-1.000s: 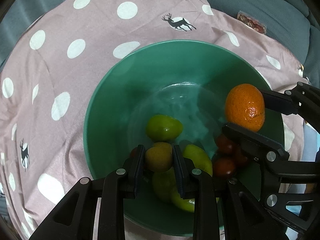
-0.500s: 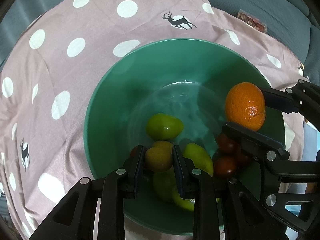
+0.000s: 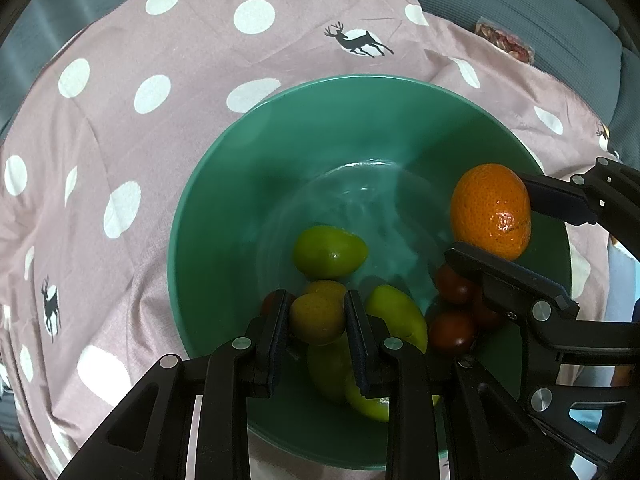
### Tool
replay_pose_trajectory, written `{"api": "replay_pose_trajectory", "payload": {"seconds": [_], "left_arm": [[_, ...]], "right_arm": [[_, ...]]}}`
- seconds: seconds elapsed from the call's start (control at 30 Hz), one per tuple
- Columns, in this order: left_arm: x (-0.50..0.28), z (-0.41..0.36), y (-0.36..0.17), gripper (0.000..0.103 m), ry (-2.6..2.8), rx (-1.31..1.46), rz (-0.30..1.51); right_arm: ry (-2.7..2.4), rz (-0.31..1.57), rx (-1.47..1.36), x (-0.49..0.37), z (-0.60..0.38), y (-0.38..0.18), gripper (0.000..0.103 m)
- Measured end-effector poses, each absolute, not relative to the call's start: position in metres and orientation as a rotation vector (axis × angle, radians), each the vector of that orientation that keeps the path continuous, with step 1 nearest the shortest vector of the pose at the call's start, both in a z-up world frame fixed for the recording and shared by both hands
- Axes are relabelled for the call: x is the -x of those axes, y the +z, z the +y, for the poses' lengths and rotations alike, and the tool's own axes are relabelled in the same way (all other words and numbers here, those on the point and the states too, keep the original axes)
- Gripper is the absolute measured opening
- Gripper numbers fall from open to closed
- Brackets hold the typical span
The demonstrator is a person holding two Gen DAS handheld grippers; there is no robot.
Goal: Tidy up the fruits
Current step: 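Hold the tangerine and yellow fruit low inside the bowl with both tools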
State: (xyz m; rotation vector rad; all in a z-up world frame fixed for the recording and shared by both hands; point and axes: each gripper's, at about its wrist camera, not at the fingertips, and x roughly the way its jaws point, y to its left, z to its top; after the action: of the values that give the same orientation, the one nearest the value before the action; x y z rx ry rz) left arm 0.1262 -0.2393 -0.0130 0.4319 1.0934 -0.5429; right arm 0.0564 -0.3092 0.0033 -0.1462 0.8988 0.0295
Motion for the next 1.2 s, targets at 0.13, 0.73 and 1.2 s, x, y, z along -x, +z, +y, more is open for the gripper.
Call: {"api": "replay_pose_trajectory", "payload": {"seconds": [0.13, 0.73, 1.2], "left_arm": [[-0.1266, -0.2385, -0.0134, 0.028, -0.543, -0.431, 1.096], [-0.1265, -0.2385, -0.0135, 0.028, -0.542, -0.435, 1.096], [-0.1272, -0.2358, -0.0139, 0.028, -0.539, -0.426, 1.103]], "right_arm": [[0.032, 0.9, 0.149, -0.0568, -0.3095, 0.003, 0.045], [0.036, 0.915, 0.159, -0.0581, -0.3117, -0.0013, 0.045], [0.045, 0.932, 0.176, -0.0599, -0.3105, -0.0037, 0.045]]}}
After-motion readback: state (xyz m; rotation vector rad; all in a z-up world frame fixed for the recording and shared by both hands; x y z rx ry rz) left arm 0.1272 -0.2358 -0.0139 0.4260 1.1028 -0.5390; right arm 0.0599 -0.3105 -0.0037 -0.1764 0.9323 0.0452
